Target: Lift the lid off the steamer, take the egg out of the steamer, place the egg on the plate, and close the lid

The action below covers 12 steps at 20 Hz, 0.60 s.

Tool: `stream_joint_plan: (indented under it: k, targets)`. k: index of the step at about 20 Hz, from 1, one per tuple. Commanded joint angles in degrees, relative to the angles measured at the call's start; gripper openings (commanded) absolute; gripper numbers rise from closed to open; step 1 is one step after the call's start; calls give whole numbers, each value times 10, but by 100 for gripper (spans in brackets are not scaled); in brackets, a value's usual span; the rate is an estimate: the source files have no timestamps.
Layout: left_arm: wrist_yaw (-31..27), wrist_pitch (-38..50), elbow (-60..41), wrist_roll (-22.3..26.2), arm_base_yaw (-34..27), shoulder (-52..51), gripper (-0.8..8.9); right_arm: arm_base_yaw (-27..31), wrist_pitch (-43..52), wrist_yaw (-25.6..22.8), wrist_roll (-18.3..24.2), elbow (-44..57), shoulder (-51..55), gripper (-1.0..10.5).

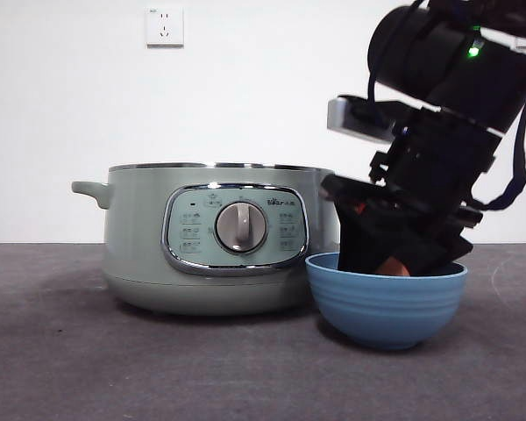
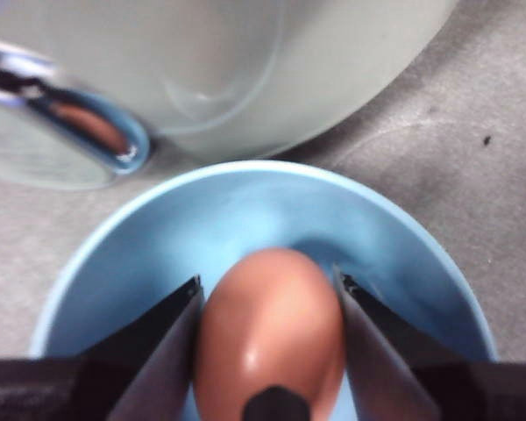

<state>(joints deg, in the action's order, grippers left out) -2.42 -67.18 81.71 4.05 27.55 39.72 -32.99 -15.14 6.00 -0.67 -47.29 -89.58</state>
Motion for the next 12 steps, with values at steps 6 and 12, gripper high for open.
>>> stream_joint_plan:
  k: [6,12]
  targets:
    - [-1,32,9,5,1,-5,-8,-2,2,1,-3,7,-27,11]
    - [0,32,9,5,1,3,-8,-9,1,1,6,6,-22,356]
